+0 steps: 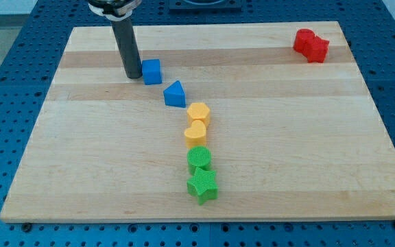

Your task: Move blue cube towards the blue triangle

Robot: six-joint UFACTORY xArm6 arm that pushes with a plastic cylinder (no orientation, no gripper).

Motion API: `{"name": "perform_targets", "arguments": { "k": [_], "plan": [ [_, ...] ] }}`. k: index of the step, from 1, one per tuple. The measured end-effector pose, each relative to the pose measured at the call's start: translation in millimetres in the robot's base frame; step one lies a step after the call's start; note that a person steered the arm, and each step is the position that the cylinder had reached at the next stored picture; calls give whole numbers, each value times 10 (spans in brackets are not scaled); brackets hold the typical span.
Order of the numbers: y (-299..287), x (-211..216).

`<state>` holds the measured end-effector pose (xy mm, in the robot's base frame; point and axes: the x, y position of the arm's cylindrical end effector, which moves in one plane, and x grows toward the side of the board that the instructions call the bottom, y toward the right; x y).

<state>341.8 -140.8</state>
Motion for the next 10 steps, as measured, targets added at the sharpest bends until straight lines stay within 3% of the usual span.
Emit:
{"name": "perform_targets", "arguments": {
  "k": [10],
  "plan": [
    [211, 87]
  ]
}}
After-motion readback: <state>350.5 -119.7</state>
